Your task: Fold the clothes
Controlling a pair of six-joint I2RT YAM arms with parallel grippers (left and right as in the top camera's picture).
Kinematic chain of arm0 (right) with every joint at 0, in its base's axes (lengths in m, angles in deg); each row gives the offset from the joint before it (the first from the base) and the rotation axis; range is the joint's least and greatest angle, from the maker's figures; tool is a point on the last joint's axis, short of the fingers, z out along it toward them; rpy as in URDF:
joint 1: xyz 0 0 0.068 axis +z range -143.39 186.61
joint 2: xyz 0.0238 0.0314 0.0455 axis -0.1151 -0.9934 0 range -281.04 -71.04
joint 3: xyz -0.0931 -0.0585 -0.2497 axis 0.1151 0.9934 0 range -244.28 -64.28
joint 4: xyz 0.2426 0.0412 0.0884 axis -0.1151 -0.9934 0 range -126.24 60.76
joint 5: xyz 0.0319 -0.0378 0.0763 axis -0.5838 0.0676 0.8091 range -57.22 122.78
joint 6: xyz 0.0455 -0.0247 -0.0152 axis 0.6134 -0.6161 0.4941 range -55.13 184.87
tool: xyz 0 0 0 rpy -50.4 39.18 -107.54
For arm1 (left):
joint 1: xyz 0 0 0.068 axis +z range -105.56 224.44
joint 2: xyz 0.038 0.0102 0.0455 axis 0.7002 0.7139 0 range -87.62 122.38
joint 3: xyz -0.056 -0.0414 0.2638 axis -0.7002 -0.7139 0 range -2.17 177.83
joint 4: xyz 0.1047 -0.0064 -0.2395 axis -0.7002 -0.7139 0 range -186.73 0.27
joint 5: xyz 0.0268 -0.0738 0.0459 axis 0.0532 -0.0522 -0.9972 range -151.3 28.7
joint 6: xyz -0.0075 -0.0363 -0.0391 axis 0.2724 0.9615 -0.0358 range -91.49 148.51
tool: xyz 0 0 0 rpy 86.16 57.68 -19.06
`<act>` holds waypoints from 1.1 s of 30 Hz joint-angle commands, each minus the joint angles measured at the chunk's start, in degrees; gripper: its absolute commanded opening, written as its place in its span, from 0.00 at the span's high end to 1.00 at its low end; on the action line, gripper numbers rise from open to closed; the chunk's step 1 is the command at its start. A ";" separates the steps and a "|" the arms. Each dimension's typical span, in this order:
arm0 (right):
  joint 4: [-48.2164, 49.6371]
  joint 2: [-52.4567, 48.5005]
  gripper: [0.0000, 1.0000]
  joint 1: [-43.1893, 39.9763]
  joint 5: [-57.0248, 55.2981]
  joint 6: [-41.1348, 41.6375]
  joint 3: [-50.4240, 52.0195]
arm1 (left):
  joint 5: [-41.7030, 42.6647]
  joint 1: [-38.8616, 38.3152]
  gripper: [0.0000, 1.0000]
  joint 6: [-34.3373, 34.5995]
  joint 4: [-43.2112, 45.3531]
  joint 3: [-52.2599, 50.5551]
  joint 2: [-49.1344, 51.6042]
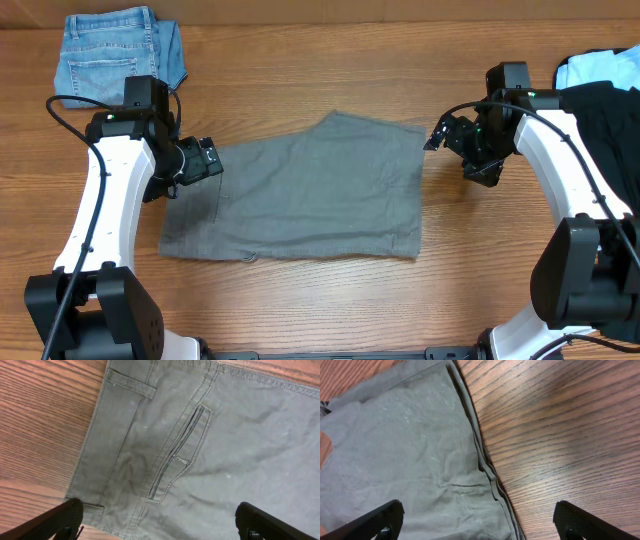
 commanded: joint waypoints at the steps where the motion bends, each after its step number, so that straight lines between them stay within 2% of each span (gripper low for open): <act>1: 0.02 1.31 0.00 0.11 0.00 -0.37 -1.03 | -0.81 0.57 0.00 -1.03 0.17 0.20 0.11; 30: 0.02 1.31 0.00 0.09 0.00 -0.37 -1.03 | -0.81 0.57 0.00 -1.03 0.17 0.22 0.11; 33: 0.02 1.31 0.00 0.11 0.00 -0.37 -1.03 | 2.16 0.57 0.00 2.84 1.81 0.20 0.11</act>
